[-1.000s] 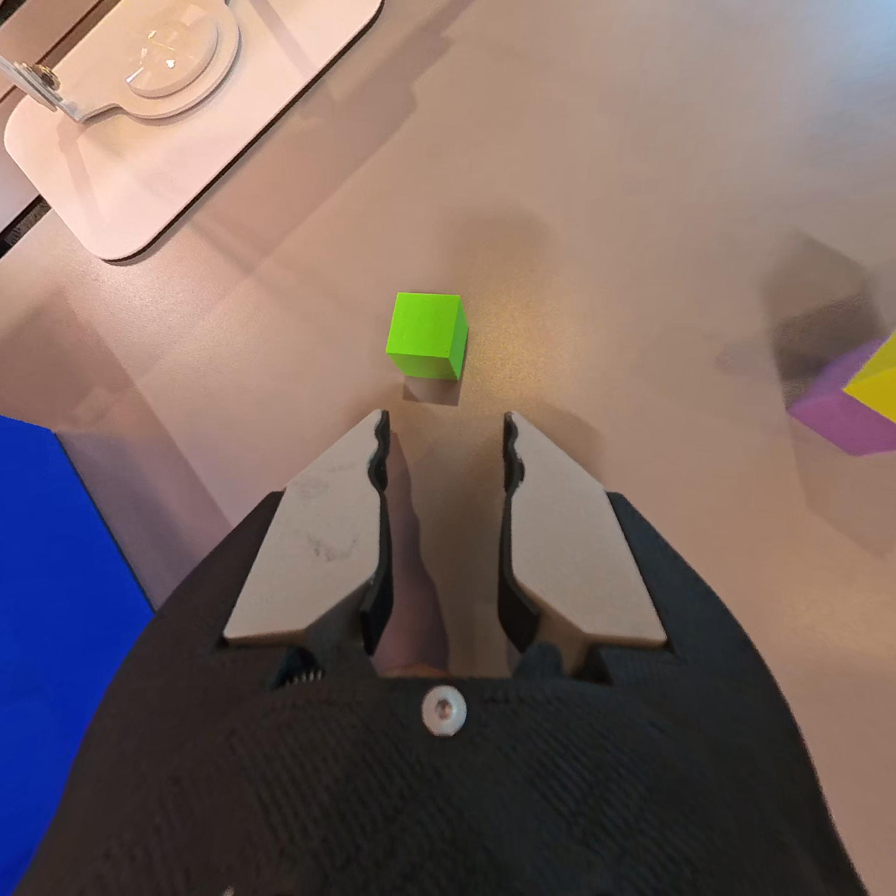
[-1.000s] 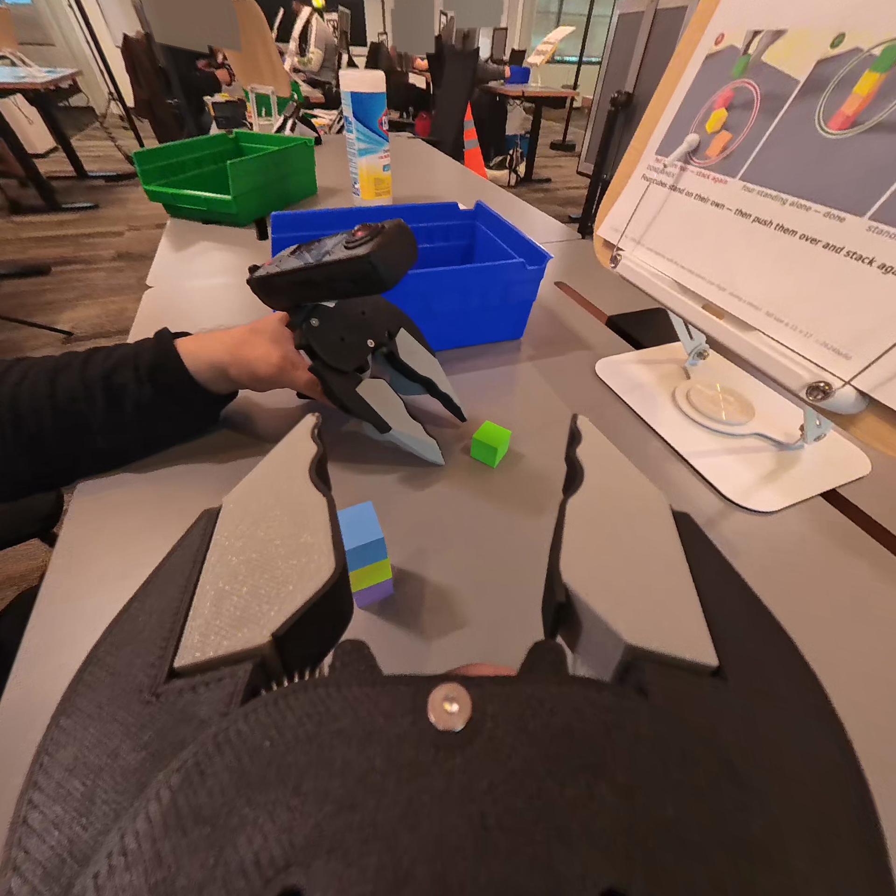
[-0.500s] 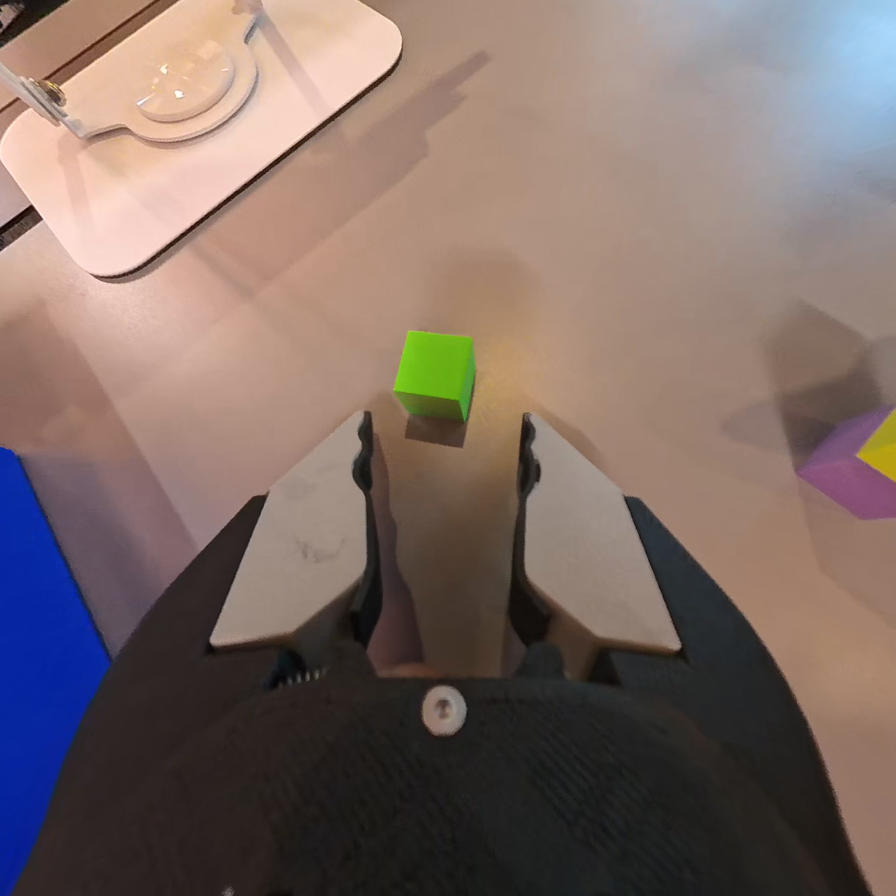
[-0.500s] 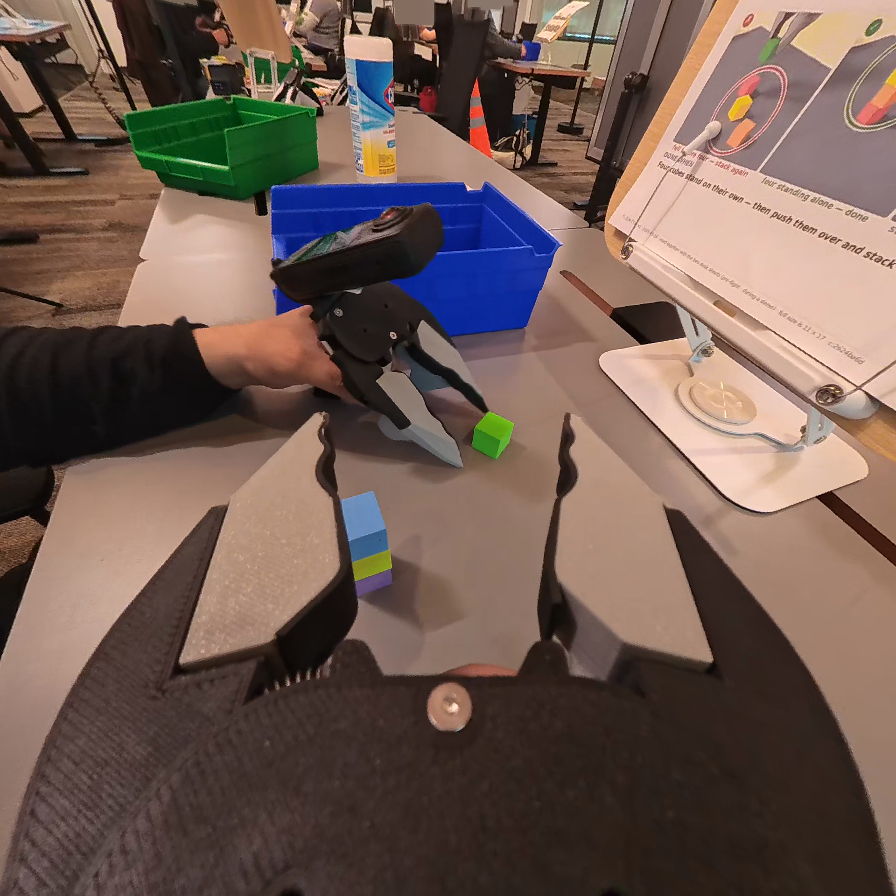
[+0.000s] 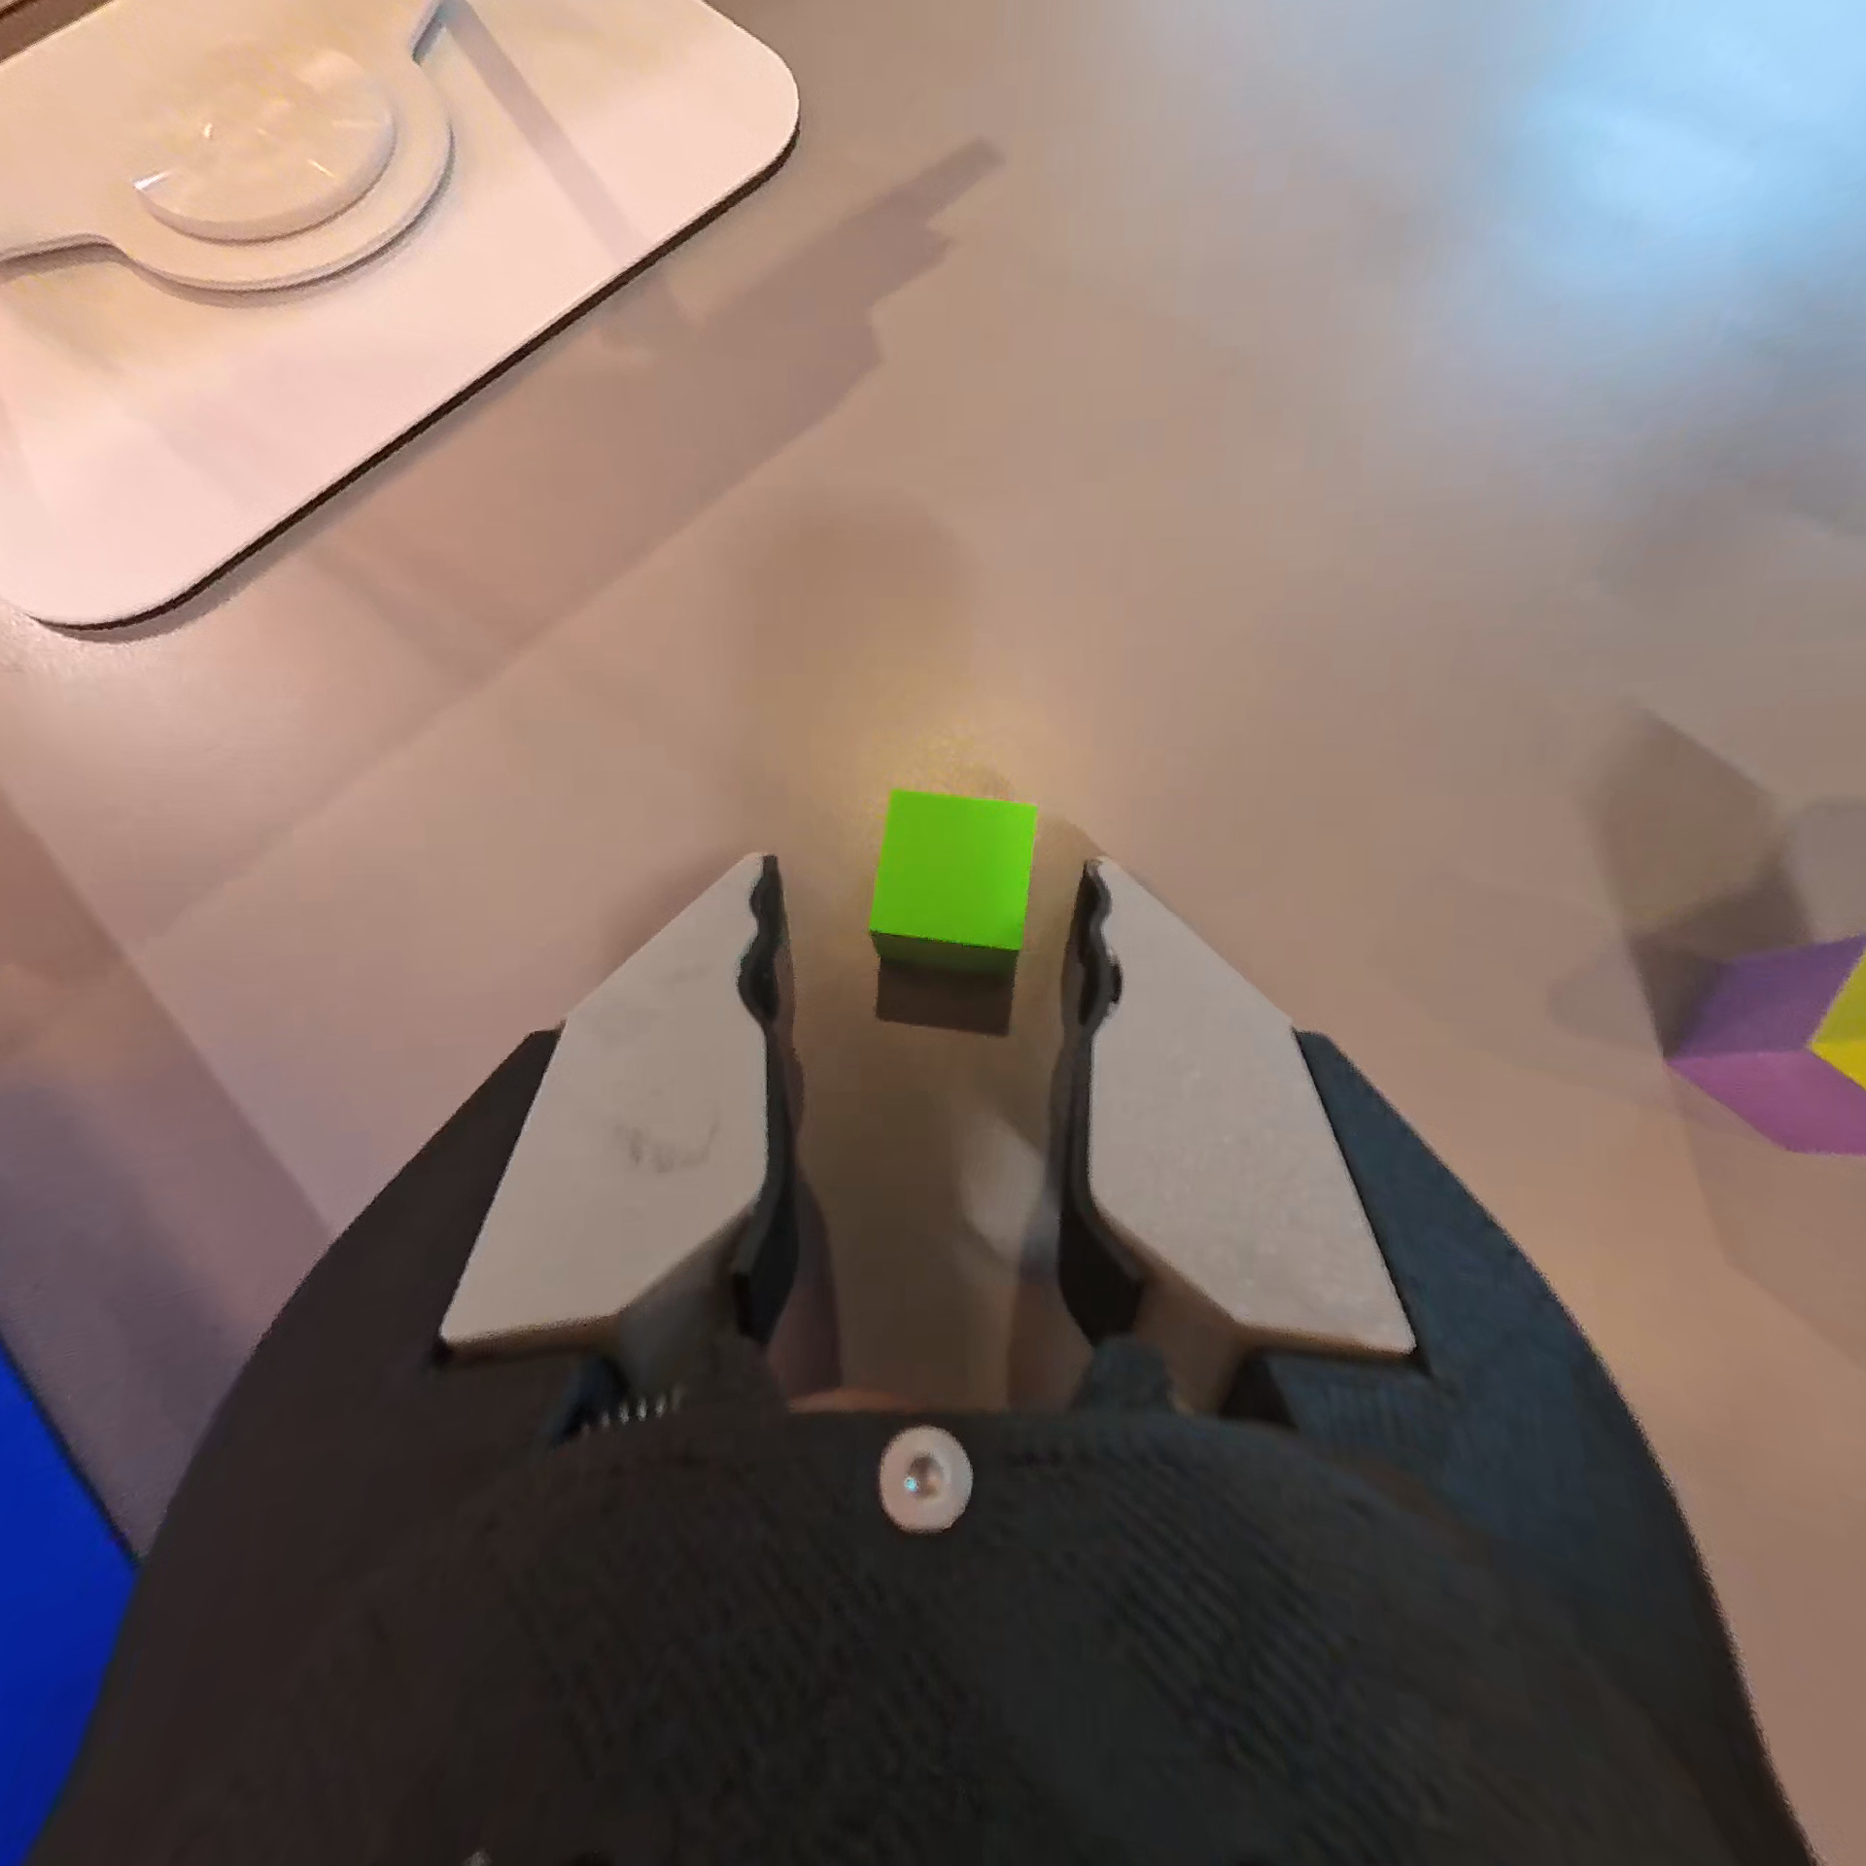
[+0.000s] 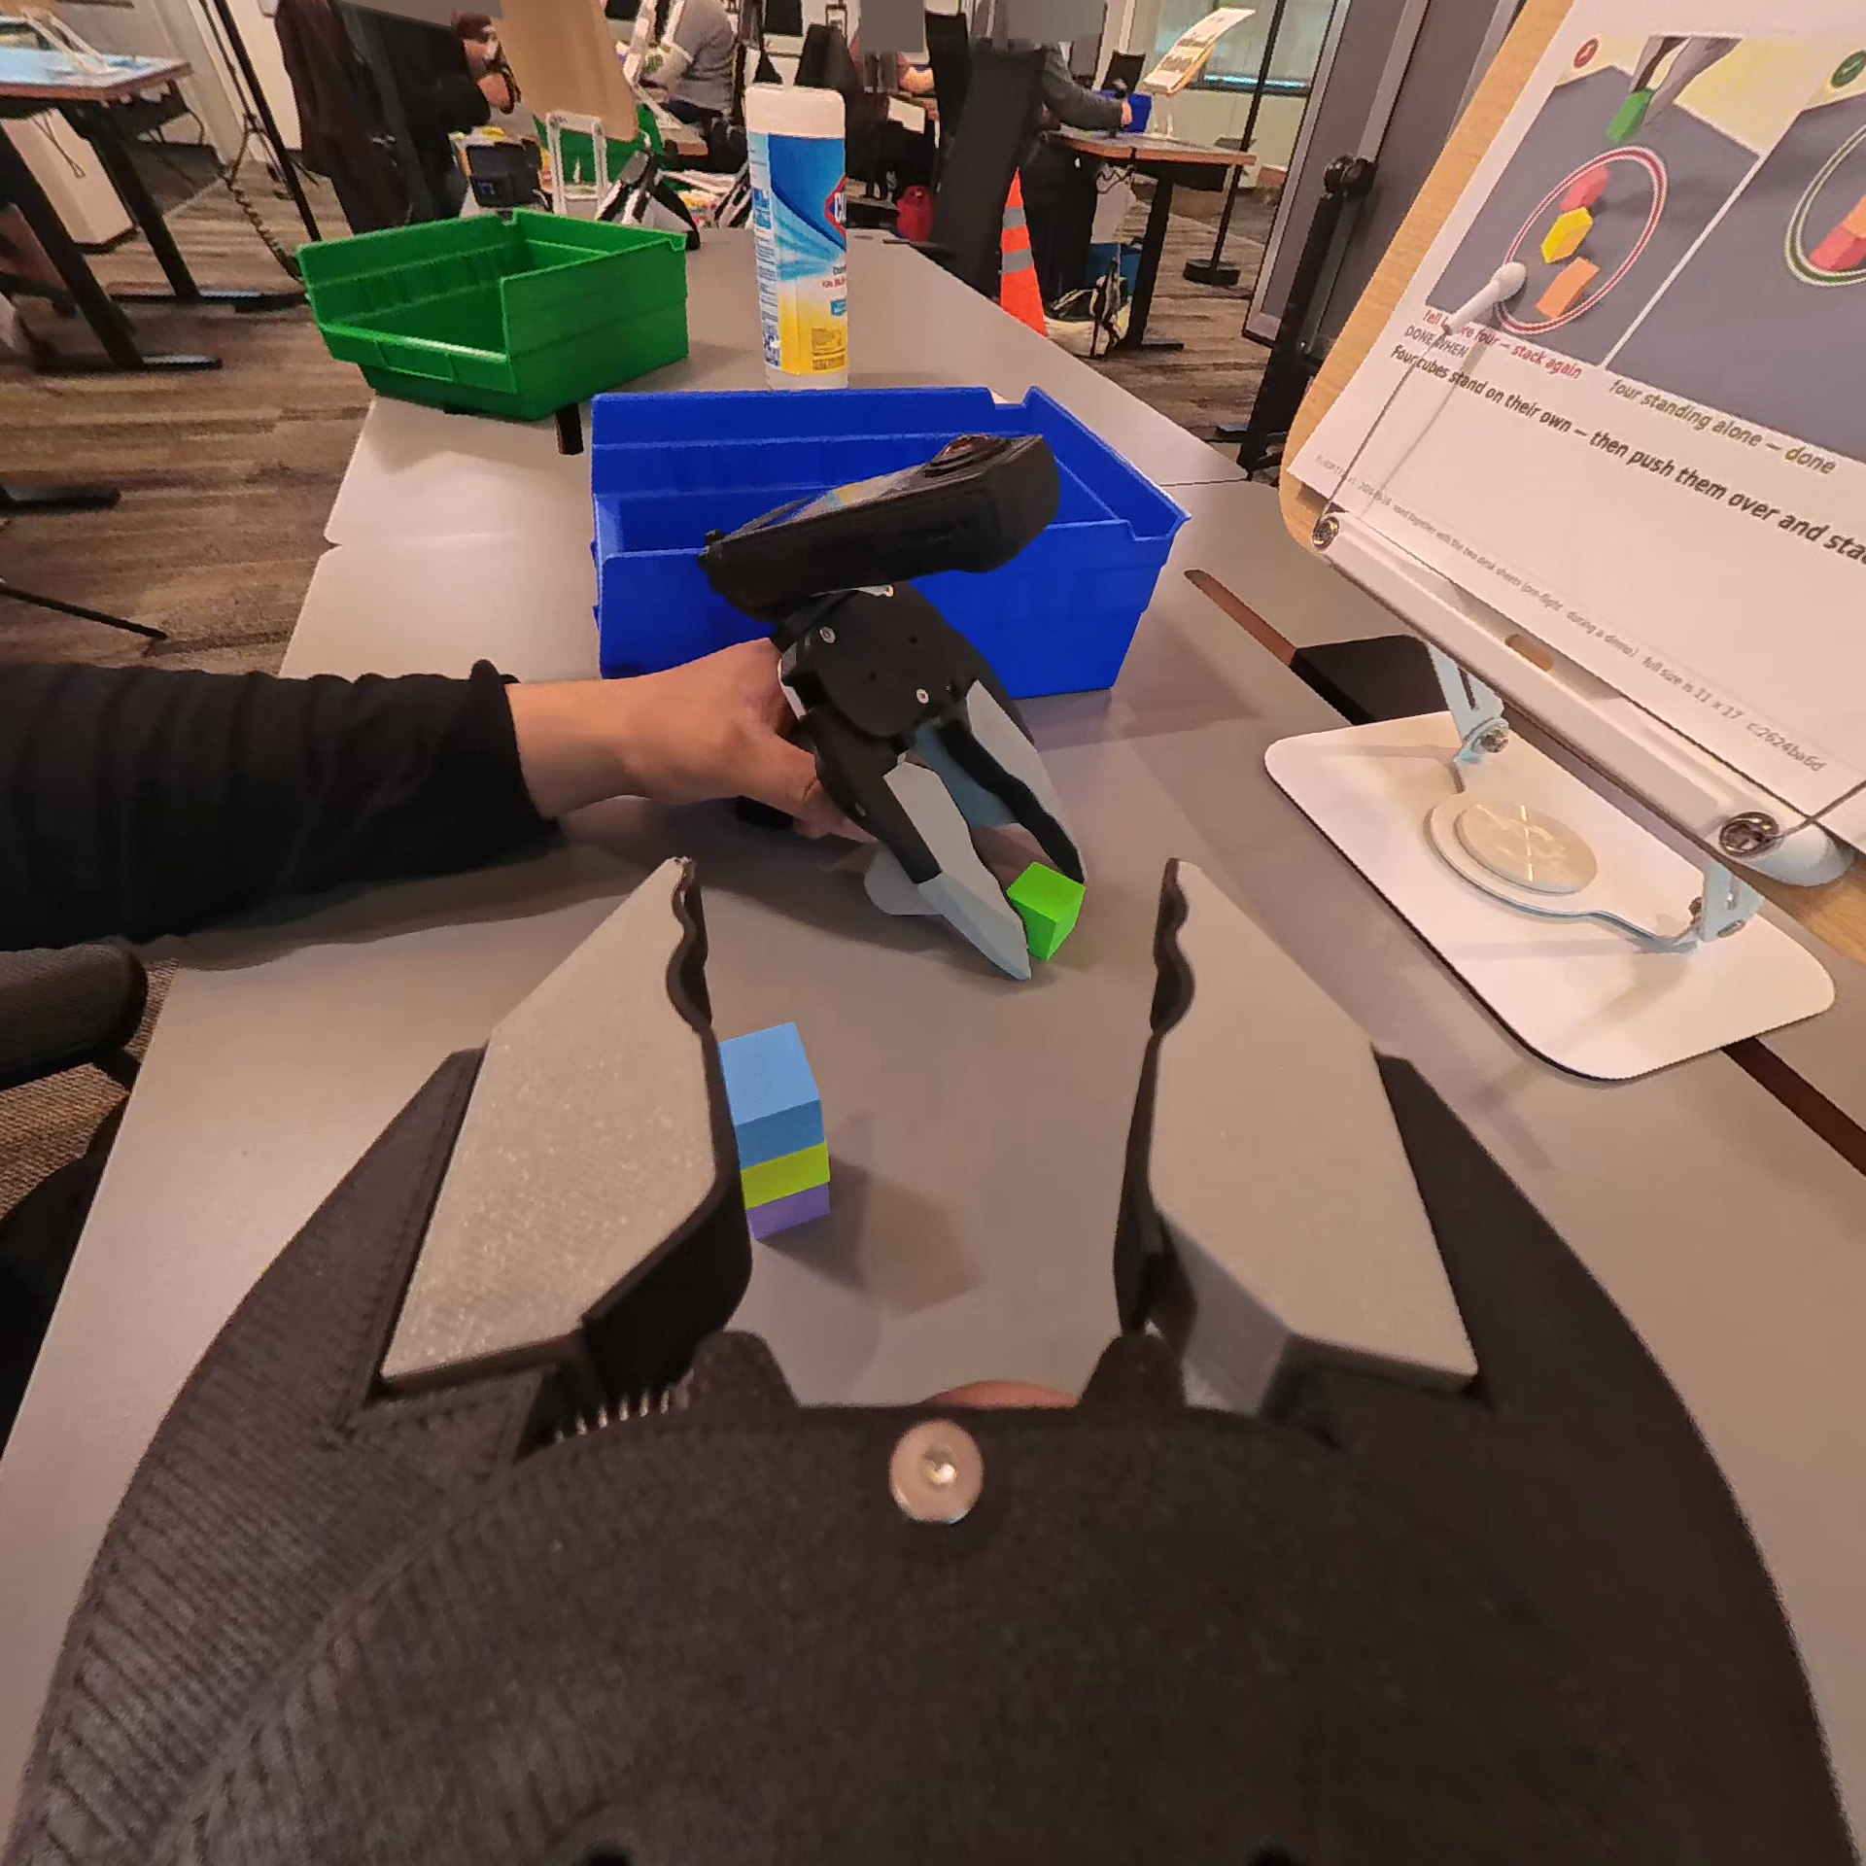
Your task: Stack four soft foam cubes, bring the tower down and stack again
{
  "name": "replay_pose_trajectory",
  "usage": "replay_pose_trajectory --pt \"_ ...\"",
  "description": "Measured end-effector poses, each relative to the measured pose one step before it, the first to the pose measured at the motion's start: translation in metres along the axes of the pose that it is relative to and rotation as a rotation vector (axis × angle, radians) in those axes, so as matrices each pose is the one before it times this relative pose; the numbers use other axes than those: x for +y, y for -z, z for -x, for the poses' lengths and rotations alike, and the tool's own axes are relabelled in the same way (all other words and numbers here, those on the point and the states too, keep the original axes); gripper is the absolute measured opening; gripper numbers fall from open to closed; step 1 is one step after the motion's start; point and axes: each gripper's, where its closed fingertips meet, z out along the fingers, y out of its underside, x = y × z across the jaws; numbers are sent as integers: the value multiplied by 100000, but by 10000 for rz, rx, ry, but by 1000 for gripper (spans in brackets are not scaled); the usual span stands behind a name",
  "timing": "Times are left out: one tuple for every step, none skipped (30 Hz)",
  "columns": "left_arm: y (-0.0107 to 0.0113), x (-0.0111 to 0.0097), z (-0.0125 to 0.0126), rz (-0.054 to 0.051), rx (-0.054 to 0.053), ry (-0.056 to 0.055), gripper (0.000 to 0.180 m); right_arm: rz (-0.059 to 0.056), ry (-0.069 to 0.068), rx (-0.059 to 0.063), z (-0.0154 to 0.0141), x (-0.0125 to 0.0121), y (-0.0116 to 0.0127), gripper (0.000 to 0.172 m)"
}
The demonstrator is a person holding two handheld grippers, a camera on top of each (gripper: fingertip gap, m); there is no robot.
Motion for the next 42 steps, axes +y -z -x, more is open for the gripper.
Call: replay_pose_trajectory --pt "-18 -17 11 0 14 10 57 4 -14 -8 1 16 -1 87" --pt "-9 -7 16 1 1 2 57 9 -3 -11 9 26 -19 87" --pt "6 -11 -25 -4 4 -23 54 12 8 -8 28 24 -35 86" --pt "70 -13 -187 -30 75 -99 27 18 16 1 21 42 -33 86" --pt "58 19 -133 -6 -6 -148 26 28 16 -3 36 52 -35 85" --pt "29 4 -31 -1 -94 -155 26 25 16 -4 37 39 -34 85" --pt "40 -11 -37 -9 -80 -148 26 14 17 -3 33 22 -10 85" --pt "33 2 -21 -4 -52 -93 26 18 11 -2 17 28 -8 84" --pt "54 20 20 3 -31 -41 26 36 2 17 -23 61 -9 84" --pt "63 24 87 -10 -42 -21 26 34 -4 29 -76 66 7 84" --pt "135 -82 81 -94 -22 -18 26 29 -22 7 -62 76 18 83" --pt "279 -345 9 -275 29 -36 26 29 -79 -14 -74 69 49 82" --pt "450 -679 -34 -484 32 -85 26 7 -151 -13 -136 54 67 81" --pt "593 -936 34 -632 -54 -146 26 -26 -201 -4 -197 18 79 80" --pt "687 -1170 82 -700 -139 -223 26 -20 -238 1 -228 31 88 80" --pt "738 -1378 60 -759 -206 -337 26 -16 -266 -9 -247 35 86 80" --pt "754 -1595 64 -837 -321 -506 26 -39 -277 -65 -153 29 60 80" --pt "750 -1778 12 -886 -399 -815 26 -35 -285 -121 -50 15 48 80" --pt "702 -1848 -41 -883 -475 -1070 26 -47 -253 -129 10 -14 18 80" --pt "596 -1775 -141 -757 -461 -1249 26 -72 -179 -124 60 -60 22 80" --pt "406 -1684 -537 -644 -191 -1382 26 -83 -97 -116 127 -111 20 79" --pt "280 -1693 -1018 -603 173 -1216 26 -76 -40 -104 167 -125 4 78" --pt "132 -1595 -1276 -494 396 -752 26 -54 -3 -92 196 -100 -9 78" --pt "-3 -1341 -1125 -336 382 -354 26 -36 43 -78 206 -80 -16 78" --pt "-65 -1069 -813 -229 224 -272 26 -29 77 -80 234 -68 -34 78" --pt "-61 -797 -528 -111 84 -362 26 -1 81 -75 233 -35 -45 78" --pt "-12 -539 -328 -17 2 -372 26 40 66 -52 184 46 -65 78" --pt "43 -425 -264 5 5 -318 27 43 54 -37 141 42 -72 78" --pt "76 -299 -156 32 -14 -297 27 31 33 -39 137 44 -75 78" --pt "90 -172 2 59 -79 -286 27 38 1 -45 127 56 -79 77" --pt "71 -10 74 101 -95 -253 27 23 -16 -60 118 35 -68 77" --pt "44 125 58 135 -76 -235 27 9 -22 -84 158 20 -58 74" --pt "25 156 75 135 -83 -224 26 16 -27 -101 173 28 -53 71" --pt "-5 80 17 83 -53 -170 26 37 -23 -62 114 50 -67 67" --pt "-2 -17 -55 22 8 -88 26 52 -10 10 13 82 -61 65" --pt "-17 -95 -84 -4 27 -43 26 36 4 33 -17 54 -60 64" --pt "-30 -114 -72 -6 17 -49 26 16 11 -9 60 23 -55 64" --pt "-31 -105 -62 9 6 -62 26 2 7 -39 113 5 -66 63" --pt "-38 -76 -51 22 1 -62 26 10 3 -26 86 21 -72 62" --pt "-48 -58 -40 23 -4 -57 26 28 9 -15 72 50 -91 60" --pt "-32 -39 -26 20 -12 -48 26 36 22 -31 104 72 -91 59" --pt "-27 -16 -34 24 -4 -29 26 47 30 -32 97 82 -102 57"
